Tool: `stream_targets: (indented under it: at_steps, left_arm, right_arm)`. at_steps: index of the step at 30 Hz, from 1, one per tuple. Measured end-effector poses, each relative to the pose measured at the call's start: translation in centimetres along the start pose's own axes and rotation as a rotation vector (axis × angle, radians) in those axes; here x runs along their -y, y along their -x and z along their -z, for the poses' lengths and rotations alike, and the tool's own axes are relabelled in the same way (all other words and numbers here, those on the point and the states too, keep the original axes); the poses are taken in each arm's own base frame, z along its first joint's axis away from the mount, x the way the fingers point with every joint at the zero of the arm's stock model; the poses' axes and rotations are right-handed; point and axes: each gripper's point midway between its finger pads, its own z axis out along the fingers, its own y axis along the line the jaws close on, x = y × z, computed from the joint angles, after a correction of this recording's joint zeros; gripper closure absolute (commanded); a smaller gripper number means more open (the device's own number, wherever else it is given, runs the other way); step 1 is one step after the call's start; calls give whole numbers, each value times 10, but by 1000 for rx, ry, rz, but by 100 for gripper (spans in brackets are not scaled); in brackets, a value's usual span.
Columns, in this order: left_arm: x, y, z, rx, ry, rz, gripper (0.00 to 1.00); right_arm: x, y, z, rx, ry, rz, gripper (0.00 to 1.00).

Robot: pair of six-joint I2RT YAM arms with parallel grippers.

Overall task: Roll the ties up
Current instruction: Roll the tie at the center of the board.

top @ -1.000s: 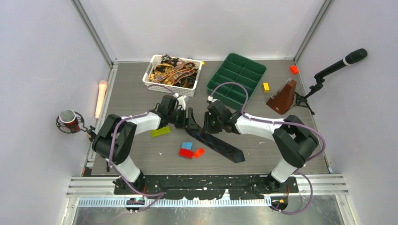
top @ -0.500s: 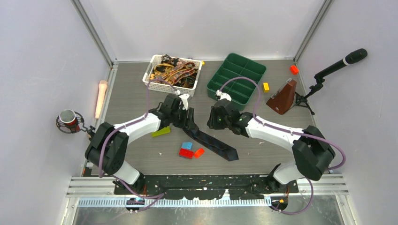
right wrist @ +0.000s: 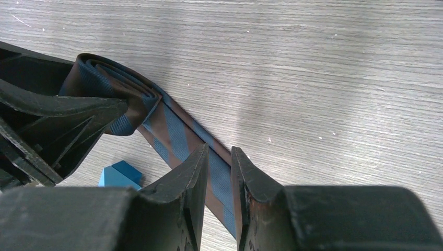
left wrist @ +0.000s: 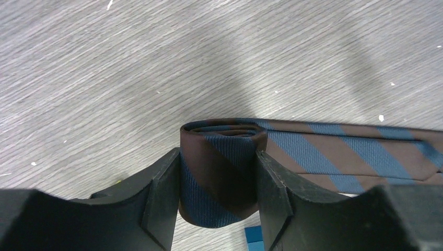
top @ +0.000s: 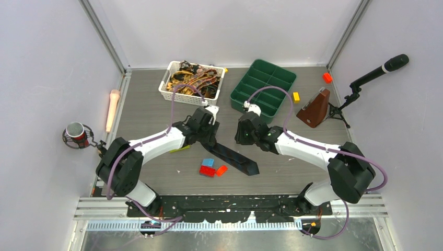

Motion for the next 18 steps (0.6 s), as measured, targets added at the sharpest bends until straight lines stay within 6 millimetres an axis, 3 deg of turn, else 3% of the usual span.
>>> stream_targets:
  at_steps: [10,18]
  left_arm:
    - [-13,2,6,34,184,-114,50]
    - [-12,5,13,63,300,-228,51]
  right_arm:
    - [13,10,12,54,-61,-19,72]
    - [36,25,28,130,-124,-85,74]
